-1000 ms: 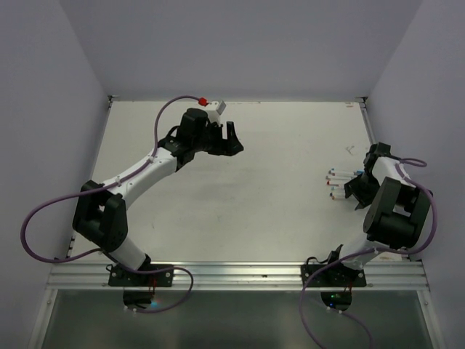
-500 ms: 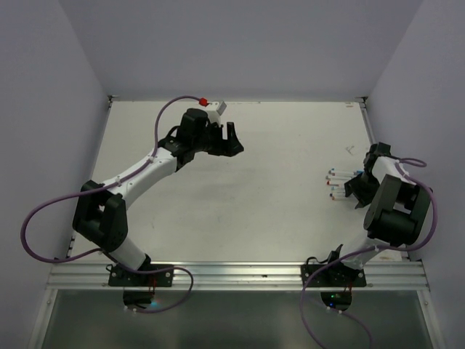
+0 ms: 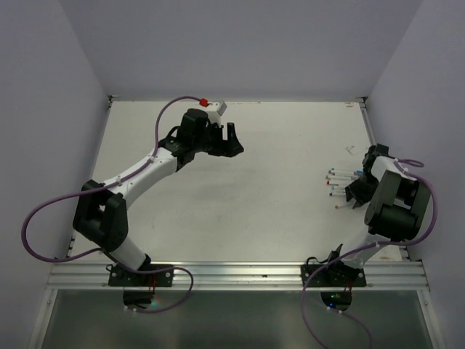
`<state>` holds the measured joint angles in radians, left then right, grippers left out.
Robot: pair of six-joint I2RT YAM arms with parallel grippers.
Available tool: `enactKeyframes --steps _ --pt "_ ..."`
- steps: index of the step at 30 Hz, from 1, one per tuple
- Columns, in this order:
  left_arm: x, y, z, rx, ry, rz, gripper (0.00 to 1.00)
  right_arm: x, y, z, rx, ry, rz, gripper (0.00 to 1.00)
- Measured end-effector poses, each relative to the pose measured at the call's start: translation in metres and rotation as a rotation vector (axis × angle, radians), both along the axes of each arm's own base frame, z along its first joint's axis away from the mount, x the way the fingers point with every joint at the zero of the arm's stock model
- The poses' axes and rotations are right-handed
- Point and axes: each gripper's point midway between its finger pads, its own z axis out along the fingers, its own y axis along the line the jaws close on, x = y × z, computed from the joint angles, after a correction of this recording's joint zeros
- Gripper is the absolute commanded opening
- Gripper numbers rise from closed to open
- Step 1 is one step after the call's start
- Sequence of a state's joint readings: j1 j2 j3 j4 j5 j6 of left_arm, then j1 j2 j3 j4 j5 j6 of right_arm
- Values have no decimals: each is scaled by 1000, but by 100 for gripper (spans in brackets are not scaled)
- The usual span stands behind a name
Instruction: Open the pen caps
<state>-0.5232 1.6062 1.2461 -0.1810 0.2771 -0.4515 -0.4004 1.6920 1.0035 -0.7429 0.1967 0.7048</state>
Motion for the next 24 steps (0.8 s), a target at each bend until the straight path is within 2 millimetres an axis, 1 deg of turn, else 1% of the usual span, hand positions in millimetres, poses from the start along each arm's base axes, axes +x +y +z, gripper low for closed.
enactKeyframes --steps 1,3,4,7,10,12,14,17,18,20,22,24 --pt "0 0 0 0 1 0 80 -1 -1 0 -4 2 2 32" --pt "0 0 0 0 1 0 80 -3 -2 0 -13 4 9 30" --pt "0 0 0 0 2 -1 80 -5 -2 0 -18 7 11 25" --pt "-1 0 -2 0 5 -3 80 -10 -1 -1 -27 11 14 21" --pt "-4 2 -10 10 21 -3 80 -13 -1 -1 -35 7 20 7" --pt "-7 3 -17 18 36 -3 80 -15 -2 -1 -44 5 23 0" --pt "-10 5 -22 24 47 -4 80 -19 -2 0 -53 4 21 0" --pt "-12 6 -27 28 57 -7 80 -30 2 2 -53 14 21 0" --pt "-13 6 -27 28 58 -7 80 -34 4 5 -52 16 21 0" --pt "-13 6 -26 27 57 -8 80 -40 6 17 -56 5 20 0" --pt "-14 6 -24 26 57 -9 80 -41 7 38 -69 -25 21 0" --pt "-16 6 -23 23 61 -15 80 -35 8 61 -91 -74 32 0"
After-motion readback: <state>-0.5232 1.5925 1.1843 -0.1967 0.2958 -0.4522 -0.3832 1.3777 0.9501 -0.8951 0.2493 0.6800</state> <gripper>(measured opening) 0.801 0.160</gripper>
